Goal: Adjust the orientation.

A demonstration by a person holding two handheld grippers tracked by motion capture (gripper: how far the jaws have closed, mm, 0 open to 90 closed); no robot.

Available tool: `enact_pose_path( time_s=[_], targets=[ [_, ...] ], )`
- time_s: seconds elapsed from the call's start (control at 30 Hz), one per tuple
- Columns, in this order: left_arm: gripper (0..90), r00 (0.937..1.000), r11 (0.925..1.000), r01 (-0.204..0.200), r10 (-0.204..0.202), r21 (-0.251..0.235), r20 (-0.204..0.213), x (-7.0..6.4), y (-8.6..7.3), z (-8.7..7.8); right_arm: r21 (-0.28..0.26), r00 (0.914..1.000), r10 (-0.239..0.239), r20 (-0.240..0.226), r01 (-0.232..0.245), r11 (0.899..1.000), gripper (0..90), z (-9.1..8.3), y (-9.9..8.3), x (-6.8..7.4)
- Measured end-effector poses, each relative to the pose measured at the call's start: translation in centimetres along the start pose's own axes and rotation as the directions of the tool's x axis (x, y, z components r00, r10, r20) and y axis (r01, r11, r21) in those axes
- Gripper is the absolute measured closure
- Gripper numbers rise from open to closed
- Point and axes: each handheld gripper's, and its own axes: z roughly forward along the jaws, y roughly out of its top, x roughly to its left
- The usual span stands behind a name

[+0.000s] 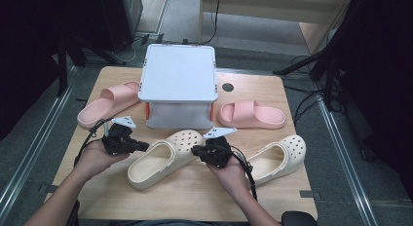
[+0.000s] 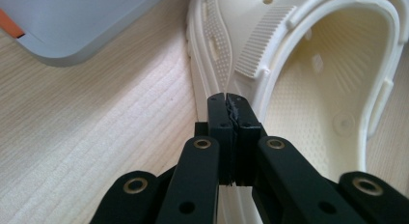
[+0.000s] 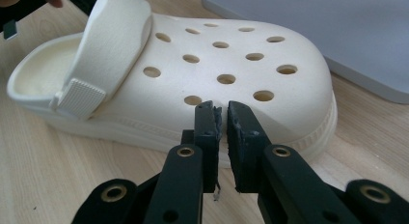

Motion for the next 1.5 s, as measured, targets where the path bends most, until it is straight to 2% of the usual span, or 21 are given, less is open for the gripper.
enact_pose_path(
  time_s=[0.13, 0.17, 0.3, 0.37, 0.7, 0.87, 1.0, 1.13, 1.2, 1.27, 1.3, 1.37, 1.4, 1.43, 1.47, 1.5],
  targets=[
    [89.3, 0.9998, 0.9995, -0.003, 0.003, 0.032, 0.022, -0.5, -0.1, 0.6, -0.007, 1.0, -0.001, 0.009, 0.001, 1.0, 83.7, 0.1, 0.1, -0.2],
    [89.3, 0.9994, 0.9981, -0.023, 0.021, 0.057, 0.027, -1.1, -0.1, 1.2, -0.008, 1.0, 0.003, 0.008, -0.003, 1.0, 83.1, 0.3, 0.3, -0.3],
    [89.2, 0.9992, 0.9983, -0.026, 0.024, 0.052, 0.031, -1.7, -0.2, 1.4, -0.008, 0.9999, -0.001, 0.012, 0.001, 1.0, 83.1, 0.4, 0.5, -0.5],
    [89.2, 0.9991, 0.9995, -0.013, 0.011, 0.031, 0.042, -2.1, -0.4, 1.1, -0.007, 0.9999, 0.002, 0.011, -0.001, 1.0, 83.2, 0.6, 0.6, -0.6],
    [87.6, 0.9991, 0.9996, -0.014, 0.013, 0.025, 0.04, -3.3, -1.1, 1.1, -0.011, 0.9999, -0.008, 0.011, 0.008, 1.0, 83.3, 1.7, 1.8, -1.1],
    [86.4, 0.9991, 0.9996, -0.012, 0.011, 0.025, 0.04, -3.5, -1.4, 1.0, -0.009, 0.9999, -0.015, 0.008, 0.015, 1.0, 83.3, 2.3, 2.3, -1.1],
    [85.8, 0.9986, 0.9998, 0.004, -0.005, 0.02, 0.053, -3.6, -1.6, 0.9, -0.012, 0.9997, -0.023, 0.005, 0.023, 1.0, 83.1, 2.8, 2.7, -1.2],
    [81.9, 0.9986, 0.9999, -0.008, 0.008, 0.013, 0.053, -3.7, -1.7, 0.9, -0.006, 0.9997, -0.022, 0.014, 0.022, 1.0, 80.2, 2.9, 3.0, -1.3],
    [79.1, 0.9986, 1.0, 0.002, -0.002, 0.0, 0.053, -3.7, -1.7, 0.7, 0.006, 0.9996, -0.022, 0.017, 0.022, 1.0, 77.0, 2.8, 3.1, -1.4],
    [75.5, 0.9982, 0.9982, 0.031, -0.028, -0.052, 0.053, -3.2, -1.7, -0.2, -0.002, 0.9999, -0.014, 0.005, 0.014, 1.0, 75.4, 2.6, 3.2, -1.5],
    [74.1, 0.9982, 0.9982, 0.031, -0.028, -0.052, 0.053, -3.2, -1.7, -0.2, -0.009, 0.9999, -0.014, 0.006, 0.014, 1.0, 74.5, 2.5, 3.2, -1.5],
    [69.1, 0.9982, 0.9969, 0.042, -0.04, -0.067, 0.044, -2.9, -1.7, -0.8, -0.027, 0.9998, -0.02, 0.007, 0.02, 0.999, 71.3, 2.2, 3.4, -1.4],
    [65.5, 0.999, 0.997, 0.043, -0.043, -0.065, 0.015, -2.8, -1.7, -1.1, -0.034, 0.9998, -0.018, 0.008, 0.019, 0.999, 69.5, 2.0, 3.4, -1.3],
    [62.3, 0.999, 0.997, 0.043, -0.043, -0.065, 0.015, -2.8, -1.7, -1.1, -0.034, 0.9998, -0.018, 0.008, 0.019, 0.999, 69.5, 2.0, 3.4, -1.3],
    [59.3, 0.999, 0.997, 0.041, -0.042, -0.065, -0.014, -2.7, -1.5, -1.5, -0.042, 0.9998, -0.016, 0.01, 0.016, 0.999, 67.2, 1.6, 3.4, -1.2],
    [58.4, 0.9989, 0.9962, 0.045, -0.046, -0.075, -0.012, -2.6, -1.3, -1.7, -0.043, 0.9999, -0.009, 0.008, 0.009, 0.999, 66.4, 1.4, 3.4, -1.2]
  ],
)
